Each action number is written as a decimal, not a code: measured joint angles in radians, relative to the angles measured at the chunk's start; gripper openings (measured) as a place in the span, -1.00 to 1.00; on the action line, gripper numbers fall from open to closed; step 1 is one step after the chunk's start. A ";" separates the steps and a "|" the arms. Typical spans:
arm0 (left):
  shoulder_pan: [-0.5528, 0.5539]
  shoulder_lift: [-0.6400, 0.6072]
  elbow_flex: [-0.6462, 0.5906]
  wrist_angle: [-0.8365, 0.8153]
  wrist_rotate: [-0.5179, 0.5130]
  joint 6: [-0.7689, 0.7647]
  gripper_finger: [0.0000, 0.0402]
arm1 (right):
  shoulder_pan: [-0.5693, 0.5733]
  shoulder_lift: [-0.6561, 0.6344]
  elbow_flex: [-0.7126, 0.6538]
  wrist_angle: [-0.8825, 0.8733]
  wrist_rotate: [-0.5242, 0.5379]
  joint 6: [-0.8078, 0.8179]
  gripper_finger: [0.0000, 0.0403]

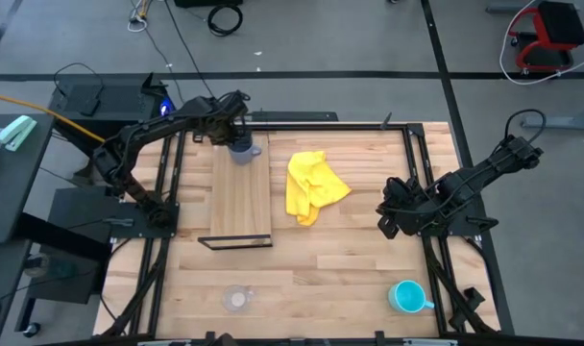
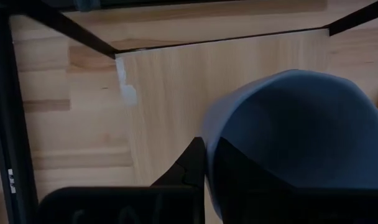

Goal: Stack small to large cups/mugs on shelf
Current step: Put the violet mug on the shelf, then put the blue mug on the shelf

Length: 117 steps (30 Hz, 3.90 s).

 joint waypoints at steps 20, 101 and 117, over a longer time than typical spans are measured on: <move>-0.007 -0.017 -0.018 0.042 0.019 -0.026 -0.27 | 0.000 0.000 0.000 0.001 0.000 0.022 -0.56; -0.607 -0.352 -0.016 0.229 0.127 -0.043 -0.35 | 0.544 0.487 0.000 0.133 -0.518 0.649 -0.34; -0.606 -0.352 -0.016 0.229 0.127 -0.042 -0.38 | 0.492 0.528 -0.001 0.132 -0.535 0.636 -0.81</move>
